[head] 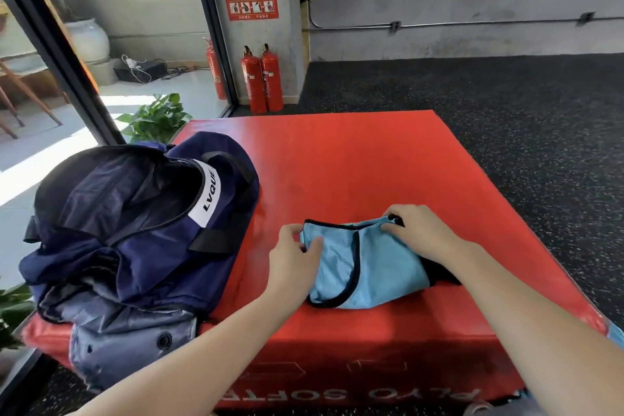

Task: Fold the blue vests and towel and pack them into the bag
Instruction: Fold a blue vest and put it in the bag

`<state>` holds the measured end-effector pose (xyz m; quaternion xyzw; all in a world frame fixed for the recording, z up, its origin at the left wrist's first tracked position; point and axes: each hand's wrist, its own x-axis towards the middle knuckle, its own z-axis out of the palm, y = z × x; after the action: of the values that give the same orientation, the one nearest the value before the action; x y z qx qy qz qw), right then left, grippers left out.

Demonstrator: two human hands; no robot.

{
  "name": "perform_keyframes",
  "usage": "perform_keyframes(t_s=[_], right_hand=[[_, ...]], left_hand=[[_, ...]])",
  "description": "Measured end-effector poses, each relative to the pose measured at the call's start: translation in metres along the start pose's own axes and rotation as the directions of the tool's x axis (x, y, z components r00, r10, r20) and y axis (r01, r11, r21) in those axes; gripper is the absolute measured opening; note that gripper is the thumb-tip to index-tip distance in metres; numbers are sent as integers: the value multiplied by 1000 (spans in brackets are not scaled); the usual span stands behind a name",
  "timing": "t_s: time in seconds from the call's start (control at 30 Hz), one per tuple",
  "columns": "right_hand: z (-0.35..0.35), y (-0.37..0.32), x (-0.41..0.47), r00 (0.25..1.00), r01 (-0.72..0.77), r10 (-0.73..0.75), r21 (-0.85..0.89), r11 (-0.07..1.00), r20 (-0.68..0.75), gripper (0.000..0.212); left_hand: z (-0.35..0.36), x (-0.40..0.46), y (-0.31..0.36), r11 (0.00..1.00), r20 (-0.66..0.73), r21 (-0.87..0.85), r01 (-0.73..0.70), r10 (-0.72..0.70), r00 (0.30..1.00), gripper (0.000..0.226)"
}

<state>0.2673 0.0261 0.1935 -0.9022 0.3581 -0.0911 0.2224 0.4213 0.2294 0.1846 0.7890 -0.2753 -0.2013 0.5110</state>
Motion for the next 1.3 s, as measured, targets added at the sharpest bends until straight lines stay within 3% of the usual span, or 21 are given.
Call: perform_keyframes(t_s=[0.13,0.33,0.5,0.63,0.73,0.83,0.9,0.97,1.07,1.13,1.3], right_hand=[[3,4,7,1000,-18,18,-24,1000,2,13],[7,-4,5,997,-79,77,-57,995,-27,19],[6,-11,-2,993,-109,105,-80,991,-52,28],[2,-17,-13,993,-109,105,-101,989,-50,44],[-4,-25,-27,994,-63,50,-133,989,-100,54],[-5,-33,-42,979,9,-40,-155,988,-200,44],[-2,-45,-54,984,13,-9,21,1000,-180,26],[7,-59,-66,996,-64,76,196,979,-51,20],[22,-62,-81,983,-119,100,121,985,156,34],[27,-55,-84,969,-130,116,53,990,217,40],[20,-23,-64,990,-118,123,-91,989,61,42]], left_hand=[[0,-16,-15,995,81,89,-40,33,996,38],[-1,-18,-30,976,59,179,-121,113,992,20],[-2,-14,-31,892,88,393,-225,207,974,18],[-13,-7,-25,804,127,561,-199,154,980,19],[-19,7,-22,794,129,545,-270,239,962,19],[-20,25,-19,793,177,464,-395,354,918,18],[-18,38,-18,770,245,439,-463,393,886,20],[-15,47,-15,751,317,441,-491,381,868,21],[-12,57,-14,712,420,472,-519,337,843,24],[-11,62,-18,707,454,470,-528,319,832,24],[-20,67,-27,699,503,476,-534,283,817,33]])
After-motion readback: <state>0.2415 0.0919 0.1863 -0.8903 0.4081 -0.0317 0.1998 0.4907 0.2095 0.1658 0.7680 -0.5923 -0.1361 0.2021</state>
